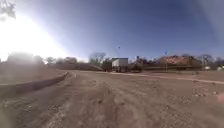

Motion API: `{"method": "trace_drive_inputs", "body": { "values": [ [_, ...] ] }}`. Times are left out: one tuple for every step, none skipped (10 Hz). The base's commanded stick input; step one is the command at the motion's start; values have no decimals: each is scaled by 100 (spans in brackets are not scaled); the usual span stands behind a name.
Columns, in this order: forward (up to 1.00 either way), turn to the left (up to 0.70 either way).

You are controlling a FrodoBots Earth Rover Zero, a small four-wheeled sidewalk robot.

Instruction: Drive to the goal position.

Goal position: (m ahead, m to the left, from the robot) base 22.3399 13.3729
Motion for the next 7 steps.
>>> {"method": "trace_drive_inputs", "body": {
  "values": [
    [50, -50],
    [50, -45],
    [50, -15],
    [50, 0],
    [50, 0],
    [50, 0],
    [50, 0]
  ]
}}
